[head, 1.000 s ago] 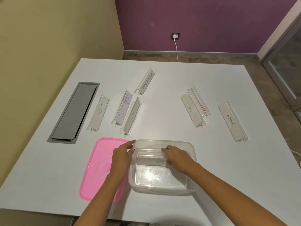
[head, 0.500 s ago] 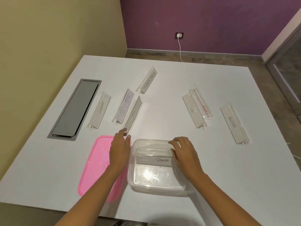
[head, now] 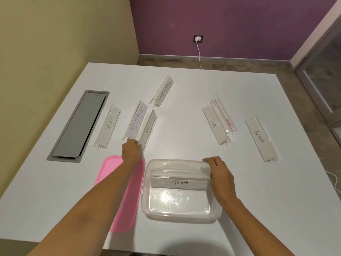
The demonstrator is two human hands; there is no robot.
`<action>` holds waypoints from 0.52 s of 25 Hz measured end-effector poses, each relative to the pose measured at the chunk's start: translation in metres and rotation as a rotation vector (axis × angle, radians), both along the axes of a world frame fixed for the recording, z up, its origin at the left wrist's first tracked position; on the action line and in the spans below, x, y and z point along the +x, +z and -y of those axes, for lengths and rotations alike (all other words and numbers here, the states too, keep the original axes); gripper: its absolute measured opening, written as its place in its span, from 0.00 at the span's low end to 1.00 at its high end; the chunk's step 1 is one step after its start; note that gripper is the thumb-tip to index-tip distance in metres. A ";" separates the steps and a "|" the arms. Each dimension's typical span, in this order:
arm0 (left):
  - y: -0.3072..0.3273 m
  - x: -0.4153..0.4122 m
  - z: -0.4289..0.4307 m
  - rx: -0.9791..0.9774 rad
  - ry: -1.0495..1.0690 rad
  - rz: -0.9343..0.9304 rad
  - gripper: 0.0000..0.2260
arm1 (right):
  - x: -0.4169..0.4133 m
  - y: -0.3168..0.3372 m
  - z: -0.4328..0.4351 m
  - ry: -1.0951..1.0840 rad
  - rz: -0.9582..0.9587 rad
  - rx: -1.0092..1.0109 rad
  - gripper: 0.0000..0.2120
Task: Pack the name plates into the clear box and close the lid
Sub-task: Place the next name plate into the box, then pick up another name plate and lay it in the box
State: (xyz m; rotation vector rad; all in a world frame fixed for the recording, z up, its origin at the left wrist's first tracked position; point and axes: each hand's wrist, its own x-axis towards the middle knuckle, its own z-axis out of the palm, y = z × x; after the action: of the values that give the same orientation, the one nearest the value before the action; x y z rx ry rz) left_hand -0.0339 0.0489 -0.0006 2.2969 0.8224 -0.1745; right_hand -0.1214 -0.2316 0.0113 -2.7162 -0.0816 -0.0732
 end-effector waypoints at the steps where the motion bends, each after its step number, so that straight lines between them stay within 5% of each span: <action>1: -0.001 0.001 -0.001 -0.010 0.039 0.002 0.08 | 0.000 -0.001 0.000 -0.003 -0.007 0.007 0.21; 9: 0.017 -0.002 -0.001 -0.440 0.265 0.145 0.02 | 0.006 0.004 -0.007 -0.009 0.105 -0.040 0.22; 13: 0.042 -0.016 0.020 -0.638 0.176 0.221 0.09 | 0.018 0.027 -0.028 -0.013 0.178 0.091 0.19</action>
State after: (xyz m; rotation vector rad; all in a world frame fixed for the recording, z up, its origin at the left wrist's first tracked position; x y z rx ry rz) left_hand -0.0496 0.0287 0.0418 1.6063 0.7199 -0.0842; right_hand -0.1033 -0.2037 0.0381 -2.6137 -0.1099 -0.3147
